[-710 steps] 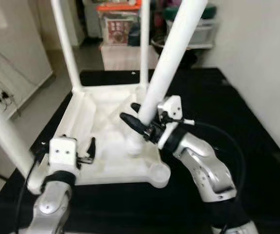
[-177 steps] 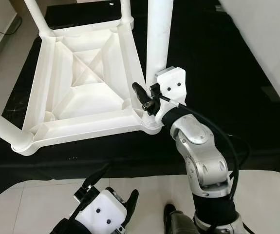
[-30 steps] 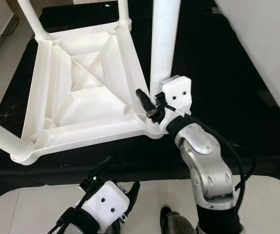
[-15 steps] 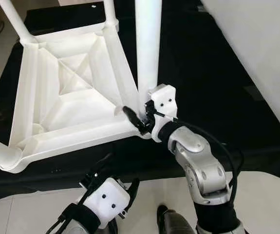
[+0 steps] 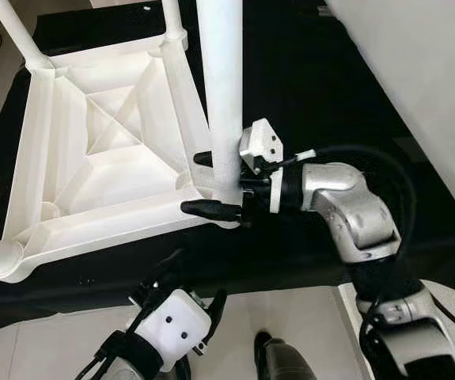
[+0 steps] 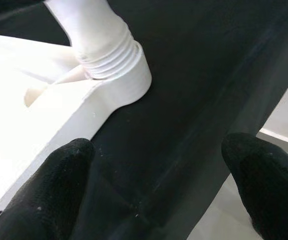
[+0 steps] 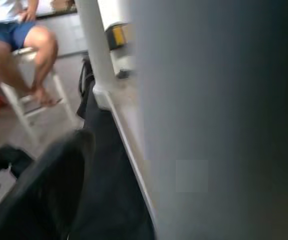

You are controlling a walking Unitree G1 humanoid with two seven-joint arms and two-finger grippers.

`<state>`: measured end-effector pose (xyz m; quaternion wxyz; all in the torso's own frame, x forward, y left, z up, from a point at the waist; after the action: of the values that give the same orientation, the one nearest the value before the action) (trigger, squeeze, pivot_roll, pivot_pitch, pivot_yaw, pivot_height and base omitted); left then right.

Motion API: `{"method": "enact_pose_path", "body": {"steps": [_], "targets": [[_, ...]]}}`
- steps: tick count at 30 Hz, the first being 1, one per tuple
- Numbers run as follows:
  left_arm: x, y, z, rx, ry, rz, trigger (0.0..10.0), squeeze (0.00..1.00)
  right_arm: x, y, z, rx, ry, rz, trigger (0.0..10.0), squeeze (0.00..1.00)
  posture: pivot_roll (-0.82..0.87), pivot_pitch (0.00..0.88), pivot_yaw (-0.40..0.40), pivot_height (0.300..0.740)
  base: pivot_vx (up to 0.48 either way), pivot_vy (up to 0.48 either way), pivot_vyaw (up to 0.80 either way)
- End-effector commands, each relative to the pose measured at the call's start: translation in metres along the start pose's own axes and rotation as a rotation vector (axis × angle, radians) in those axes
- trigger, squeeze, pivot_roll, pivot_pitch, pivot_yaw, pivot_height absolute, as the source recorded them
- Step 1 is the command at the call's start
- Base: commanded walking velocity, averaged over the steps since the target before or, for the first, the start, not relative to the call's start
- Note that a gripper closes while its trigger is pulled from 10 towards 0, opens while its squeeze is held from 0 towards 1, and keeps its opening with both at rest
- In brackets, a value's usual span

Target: Building children table

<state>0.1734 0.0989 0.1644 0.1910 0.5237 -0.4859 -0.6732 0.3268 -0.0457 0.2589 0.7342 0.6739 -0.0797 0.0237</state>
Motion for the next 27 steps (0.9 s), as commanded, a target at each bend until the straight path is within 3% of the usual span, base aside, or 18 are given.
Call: {"method": "enact_pose_path", "body": {"steps": [1,4,5,6,20,24,26,27], "targets": [[0.001,0.0,0.004,-0.01,0.001,0.003,10.0,0.0,-0.003,-0.001,-0.007,0.018,0.067,-0.016,10.0,0.0,-0.01,0.291,-0.01,0.74,0.0,0.0,0.0],[0.001,0.001,0.005,-0.011,0.001,0.003,10.0,0.0,0.003,-0.001,-0.007,0.028,0.107,-0.038,10.0,0.0,0.0,0.295,-0.009,0.74,0.0,0.0,0.0],[0.002,0.001,0.006,-0.012,0.001,0.004,10.0,0.0,0.006,-0.003,-0.008,0.028,0.113,-0.047,2.2,0.0,0.0,0.299,-0.009,0.74,0.0,0.0,0.0],[0.002,0.002,0.008,-0.014,0.001,0.004,10.0,0.0,0.011,-0.004,-0.01,0.029,0.131,-0.052,0.0,0.0,0.01,0.301,-0.007,0.74,0.0,0.0,0.0],[0.004,0.002,0.008,-0.016,-0.003,0.009,10.0,0.0,0.018,-0.004,-0.004,0.048,0.124,-0.052,0.0,0.0,-0.01,0.293,-0.012,0.74,0.0,0.0,0.0],[0.004,0.002,0.007,-0.014,-0.002,0.012,10.0,0.0,0.021,-0.013,0.003,0.065,-0.009,-0.047,0.0,0.0,-0.02,0.288,-0.014,0.74,0.0,0.0,0.0],[0.005,0.002,0.006,-0.013,-0.001,0.013,10.0,0.0,0.019,-0.02,0.008,0.076,-0.11,-0.05,0.0,0.0,-0.02,0.283,-0.018,0.74,0.0,0.0,0.0],[0.005,0.001,0.006,-0.012,-0.001,0.013,10.0,0.0,0.019,-0.025,0.011,0.075,-0.222,-0.075,0.0,0.0,-0.02,0.282,-0.022,0.74,0.0,0.0,0.0]]}}
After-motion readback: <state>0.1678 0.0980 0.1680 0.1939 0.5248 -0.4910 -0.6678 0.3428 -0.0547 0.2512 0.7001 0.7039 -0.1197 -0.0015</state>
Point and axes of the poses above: a point about 5 cm out from each wrist's last joint towards the gripper, its own z axis pointing back from the gripper into the wrist, its own y axis along the axis of the wrist's last joint, x = y × z, the point moved 2 cm from there along -z, pointing out of the wrist towards the gripper, and after that the axes turned 3 degrees about -z, right-handed, at the moved point
